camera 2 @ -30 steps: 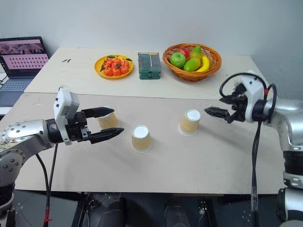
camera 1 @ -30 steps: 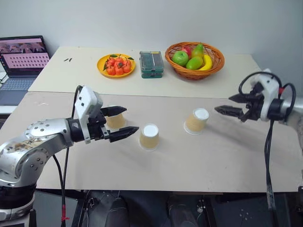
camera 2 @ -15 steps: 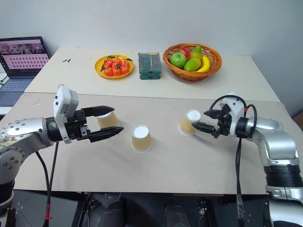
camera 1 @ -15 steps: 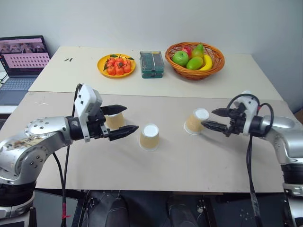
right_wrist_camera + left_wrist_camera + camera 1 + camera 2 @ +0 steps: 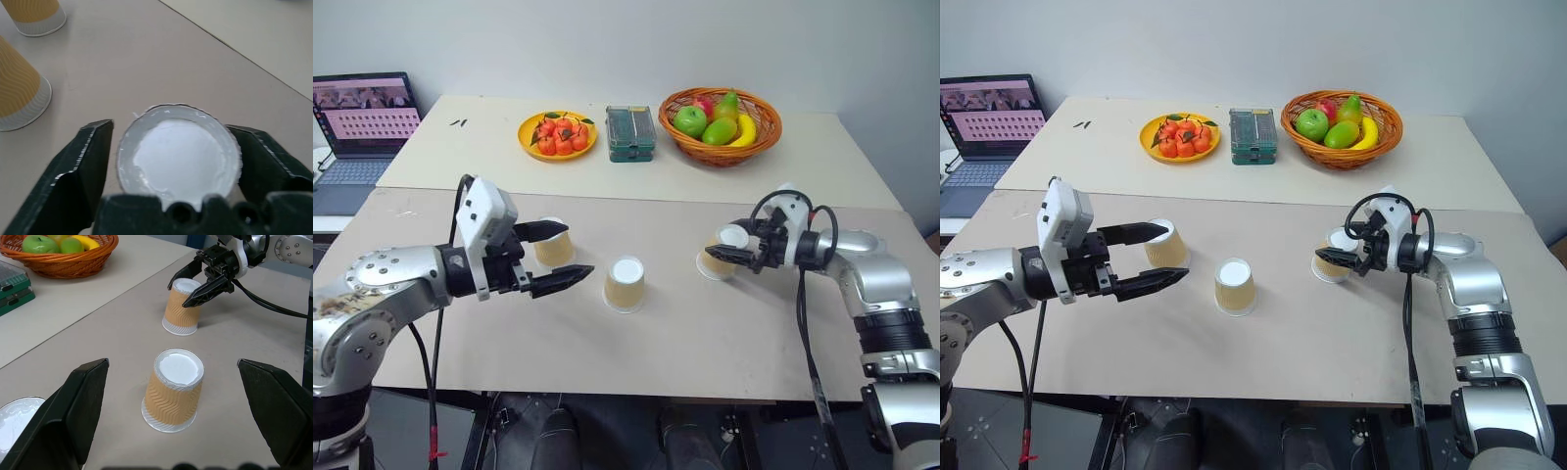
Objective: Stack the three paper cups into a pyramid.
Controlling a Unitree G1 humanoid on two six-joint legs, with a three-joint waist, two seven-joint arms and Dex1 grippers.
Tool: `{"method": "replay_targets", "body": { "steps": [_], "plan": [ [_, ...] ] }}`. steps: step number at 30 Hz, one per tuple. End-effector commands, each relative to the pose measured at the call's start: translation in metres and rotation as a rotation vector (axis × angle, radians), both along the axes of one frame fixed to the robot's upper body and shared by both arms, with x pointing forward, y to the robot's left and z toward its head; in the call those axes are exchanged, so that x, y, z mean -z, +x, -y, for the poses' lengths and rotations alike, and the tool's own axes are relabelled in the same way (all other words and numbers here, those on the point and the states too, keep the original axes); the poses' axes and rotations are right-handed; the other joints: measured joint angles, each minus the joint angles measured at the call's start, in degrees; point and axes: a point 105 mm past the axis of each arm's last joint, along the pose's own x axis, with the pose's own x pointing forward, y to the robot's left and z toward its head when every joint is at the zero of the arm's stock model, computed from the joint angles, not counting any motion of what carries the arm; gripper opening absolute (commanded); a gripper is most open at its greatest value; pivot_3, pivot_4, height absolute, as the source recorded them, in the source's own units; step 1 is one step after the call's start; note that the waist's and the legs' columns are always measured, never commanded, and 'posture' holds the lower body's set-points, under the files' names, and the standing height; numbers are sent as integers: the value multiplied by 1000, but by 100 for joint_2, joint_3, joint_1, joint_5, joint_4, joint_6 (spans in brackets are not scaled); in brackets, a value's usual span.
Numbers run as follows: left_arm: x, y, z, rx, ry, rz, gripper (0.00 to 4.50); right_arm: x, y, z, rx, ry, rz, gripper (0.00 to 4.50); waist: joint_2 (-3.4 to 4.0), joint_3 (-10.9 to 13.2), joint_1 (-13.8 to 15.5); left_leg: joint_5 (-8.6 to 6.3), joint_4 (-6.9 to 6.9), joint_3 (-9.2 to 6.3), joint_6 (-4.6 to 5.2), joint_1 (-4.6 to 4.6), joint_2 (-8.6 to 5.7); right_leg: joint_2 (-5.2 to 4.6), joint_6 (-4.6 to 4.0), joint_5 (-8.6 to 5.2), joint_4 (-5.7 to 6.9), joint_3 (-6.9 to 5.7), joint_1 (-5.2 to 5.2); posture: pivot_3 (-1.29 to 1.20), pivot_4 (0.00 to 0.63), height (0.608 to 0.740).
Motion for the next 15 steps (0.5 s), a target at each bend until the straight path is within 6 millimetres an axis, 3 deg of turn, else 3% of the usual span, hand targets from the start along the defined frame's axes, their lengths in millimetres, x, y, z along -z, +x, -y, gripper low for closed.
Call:
{"method": "replay_targets", "body": {
  "steps": [1, 6, 10, 15],
  "plan": [
    [-9, -4, 1, 4, 9, 47, 4500, -12, 2, 0, -10, -2, 53, 2713, 0, 0, -4, 0, 0, 0, 0, 0, 0, 0, 0, 0, 0, 0, 0, 0, 150, 740],
    [-9, -5, 0, 10, 12, 43, 4500, -27, -6, -2, -36, -34, 85, 2654, 2, 1, -3, 0, 0, 0, 0, 0, 0, 0, 1, 0, 0, 0, 0, 0, 150, 740],
    [-8, -5, 0, 20, 13, 38, 4500, -47, -25, -35, -170, -30, 110, 2654, 3, 2, -3, 0, -4, 0, 0, 0, 0, 0, 1, 1, 3, 0, -3, 0, 150, 740],
    [-7, -2, 3, 32, 10, 45, 4500, -35, -42, -73, -286, -9, 79, 2654, 3, 2, -17, 0, -2, 0, 0, 5, 0, 1, -9, -6, 5, 0, -1, 0, 150, 740]
  ]
}}
